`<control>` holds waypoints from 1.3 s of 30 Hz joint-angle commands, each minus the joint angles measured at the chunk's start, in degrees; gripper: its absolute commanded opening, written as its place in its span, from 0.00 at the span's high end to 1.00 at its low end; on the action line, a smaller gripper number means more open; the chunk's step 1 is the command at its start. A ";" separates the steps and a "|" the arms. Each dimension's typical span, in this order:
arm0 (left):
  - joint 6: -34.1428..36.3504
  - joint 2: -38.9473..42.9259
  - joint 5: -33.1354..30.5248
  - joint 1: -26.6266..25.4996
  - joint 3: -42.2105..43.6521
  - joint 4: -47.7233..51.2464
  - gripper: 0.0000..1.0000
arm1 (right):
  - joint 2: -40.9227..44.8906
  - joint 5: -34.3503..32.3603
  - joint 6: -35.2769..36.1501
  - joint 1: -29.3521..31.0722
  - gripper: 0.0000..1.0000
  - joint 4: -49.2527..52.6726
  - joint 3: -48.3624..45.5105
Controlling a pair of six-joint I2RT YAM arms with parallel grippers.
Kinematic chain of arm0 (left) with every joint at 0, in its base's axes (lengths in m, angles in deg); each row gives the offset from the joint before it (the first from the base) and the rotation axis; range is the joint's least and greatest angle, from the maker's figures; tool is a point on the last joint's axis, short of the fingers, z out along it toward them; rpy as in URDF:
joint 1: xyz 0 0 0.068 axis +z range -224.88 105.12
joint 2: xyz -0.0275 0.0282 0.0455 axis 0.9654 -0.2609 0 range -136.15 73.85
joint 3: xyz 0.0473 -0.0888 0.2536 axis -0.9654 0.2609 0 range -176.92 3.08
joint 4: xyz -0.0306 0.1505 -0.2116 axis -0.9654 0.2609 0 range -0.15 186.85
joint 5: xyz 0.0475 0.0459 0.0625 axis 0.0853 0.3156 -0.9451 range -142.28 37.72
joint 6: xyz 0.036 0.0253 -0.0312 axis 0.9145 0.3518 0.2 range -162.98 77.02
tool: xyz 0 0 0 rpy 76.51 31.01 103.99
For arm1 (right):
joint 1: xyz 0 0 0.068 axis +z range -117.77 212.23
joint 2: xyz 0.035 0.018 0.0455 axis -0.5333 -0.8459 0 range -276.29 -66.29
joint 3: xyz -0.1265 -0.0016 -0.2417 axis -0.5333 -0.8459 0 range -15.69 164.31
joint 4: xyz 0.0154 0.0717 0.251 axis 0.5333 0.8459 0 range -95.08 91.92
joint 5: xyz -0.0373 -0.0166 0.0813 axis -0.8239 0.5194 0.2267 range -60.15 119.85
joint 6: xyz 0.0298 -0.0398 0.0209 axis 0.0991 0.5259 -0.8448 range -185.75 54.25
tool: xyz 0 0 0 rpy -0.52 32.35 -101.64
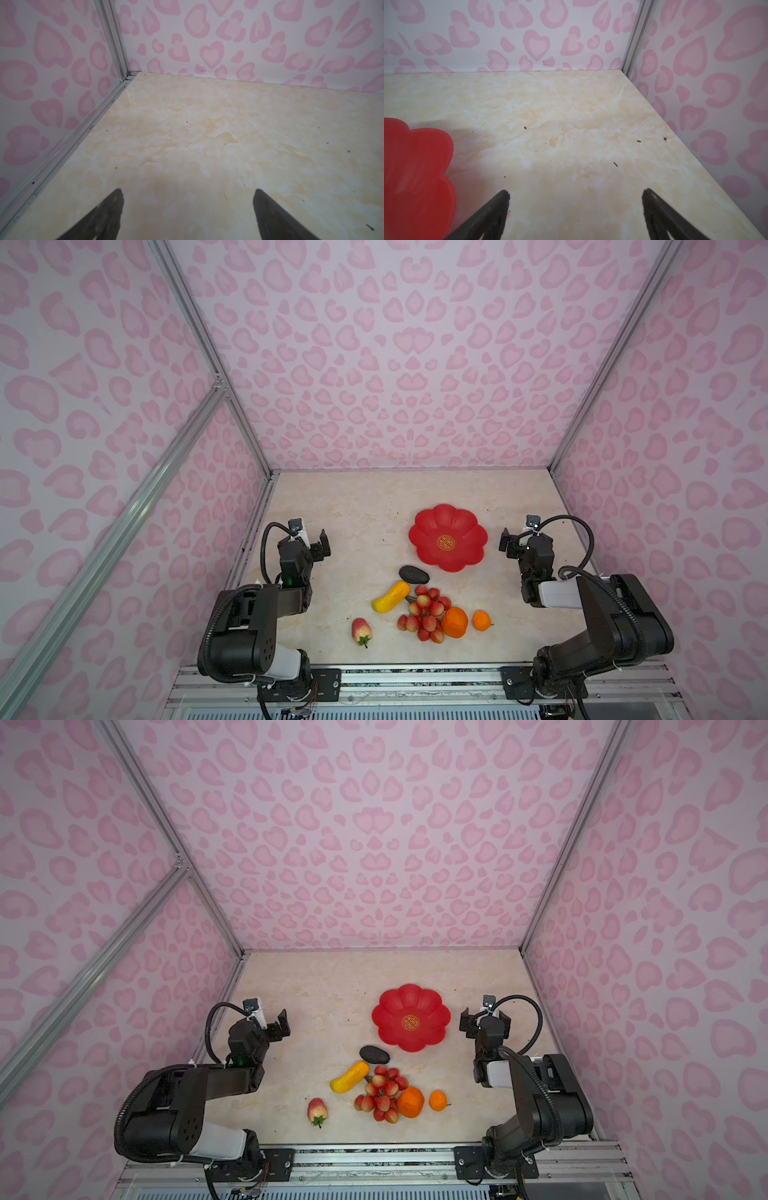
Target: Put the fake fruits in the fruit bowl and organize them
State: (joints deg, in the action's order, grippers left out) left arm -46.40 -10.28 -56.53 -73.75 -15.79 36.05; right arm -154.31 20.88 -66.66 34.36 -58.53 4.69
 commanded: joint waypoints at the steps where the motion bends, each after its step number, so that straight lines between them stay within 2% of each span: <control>1: 0.17 -0.15 0.67 0.12 -0.47 -1.00 0.02 | -0.12 -0.53 -0.32 -0.02 0.01 -0.49 -0.06; 31: 0.08 0.09 1.17 0.44 -0.10 -1.41 0.00 | 0.50 0.33 0.53 0.13 0.01 -2.17 -0.85; 32: -0.10 0.67 1.19 0.42 -0.21 -1.09 0.03 | 1.43 -0.01 0.94 0.43 0.01 -3.21 -1.26; 33: -0.12 2.43 0.98 0.41 -1.37 2.40 0.03 | 3.46 -1.81 0.97 0.99 0.01 1.00 -0.11; 36: -3.24 9.66 -2.80 0.39 -10.83 23.09 0.03 | 10.76 -6.75 -5.30 1.17 0.01 27.67 10.86; 39: -8.79 13.57 -0.53 0.38 -16.72 34.36 0.04 | 14.69 -3.24 -12.64 1.45 0.01 38.96 17.47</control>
State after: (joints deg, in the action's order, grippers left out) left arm -49.70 0.75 -57.23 -73.38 -29.14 55.76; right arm -141.66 17.79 -71.16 35.49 -36.81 18.70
